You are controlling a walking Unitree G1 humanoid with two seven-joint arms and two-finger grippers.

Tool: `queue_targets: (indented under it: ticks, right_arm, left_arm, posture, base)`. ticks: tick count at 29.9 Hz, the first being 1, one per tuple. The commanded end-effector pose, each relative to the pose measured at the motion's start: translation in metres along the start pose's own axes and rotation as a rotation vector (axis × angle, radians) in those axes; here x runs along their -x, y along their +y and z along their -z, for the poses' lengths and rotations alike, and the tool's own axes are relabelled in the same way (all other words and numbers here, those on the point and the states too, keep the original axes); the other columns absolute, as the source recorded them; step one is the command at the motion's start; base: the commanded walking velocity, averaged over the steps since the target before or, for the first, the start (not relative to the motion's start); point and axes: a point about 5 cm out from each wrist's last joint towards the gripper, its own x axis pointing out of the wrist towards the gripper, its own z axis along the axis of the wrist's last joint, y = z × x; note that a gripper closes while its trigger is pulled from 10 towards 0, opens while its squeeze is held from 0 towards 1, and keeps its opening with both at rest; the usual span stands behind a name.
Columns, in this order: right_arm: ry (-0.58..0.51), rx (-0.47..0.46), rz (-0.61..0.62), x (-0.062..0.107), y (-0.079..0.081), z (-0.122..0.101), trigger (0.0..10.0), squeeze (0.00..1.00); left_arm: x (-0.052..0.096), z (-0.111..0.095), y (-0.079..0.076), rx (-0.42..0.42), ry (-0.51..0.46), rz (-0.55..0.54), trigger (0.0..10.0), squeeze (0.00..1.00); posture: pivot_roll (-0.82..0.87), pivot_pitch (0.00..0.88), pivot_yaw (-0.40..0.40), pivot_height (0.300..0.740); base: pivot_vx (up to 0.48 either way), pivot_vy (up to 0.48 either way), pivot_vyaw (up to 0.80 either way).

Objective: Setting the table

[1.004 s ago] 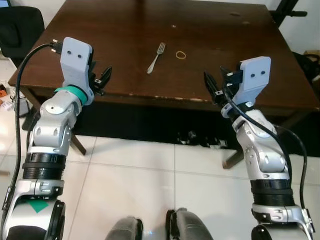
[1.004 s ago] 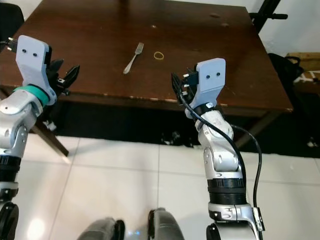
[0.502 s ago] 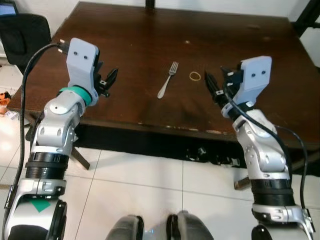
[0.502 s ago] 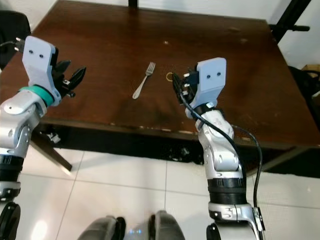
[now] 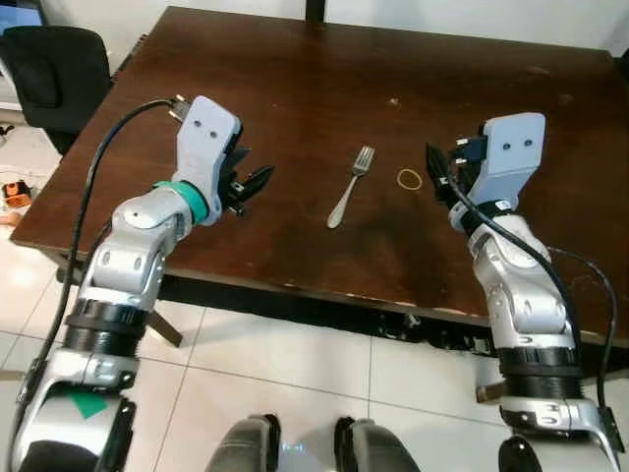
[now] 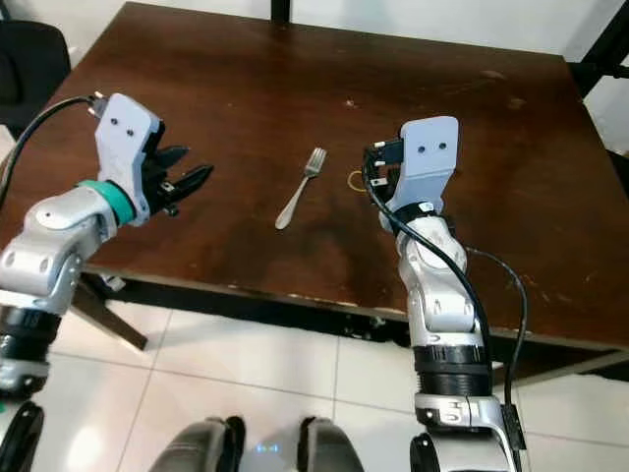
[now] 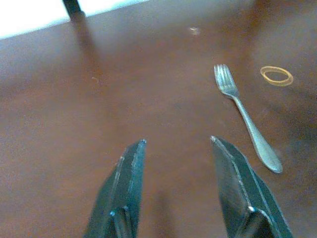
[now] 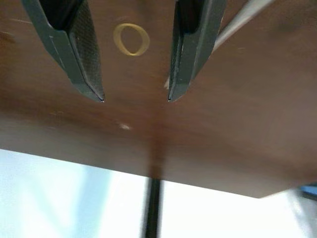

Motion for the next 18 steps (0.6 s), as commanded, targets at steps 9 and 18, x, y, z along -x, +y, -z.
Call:
queue_targets:
  ticks: [9, 18]
  right_arm:
    - [0.030, 0.036, -0.017, 0.005, 0.010, 0.009, 10.0, 0.00]
    - [0.052, 0.074, 0.052, 0.025, -0.012, 0.010, 10.0, 0.00]
  left_arm:
    - [-0.029, 0.005, -0.028, 0.033, 0.051, 0.093, 10.0, 0.00]
    - [-0.035, 0.002, -0.020, 0.021, 0.062, 0.106, 10.0, 0.00]
  posture:
    - [0.04, 0.123, 0.103, 0.740]
    - [-0.02, 0.217, 0.162, 0.740]
  base:
    - [0.000, 0.000, 0.00]
    - [0.000, 0.000, 0.00]
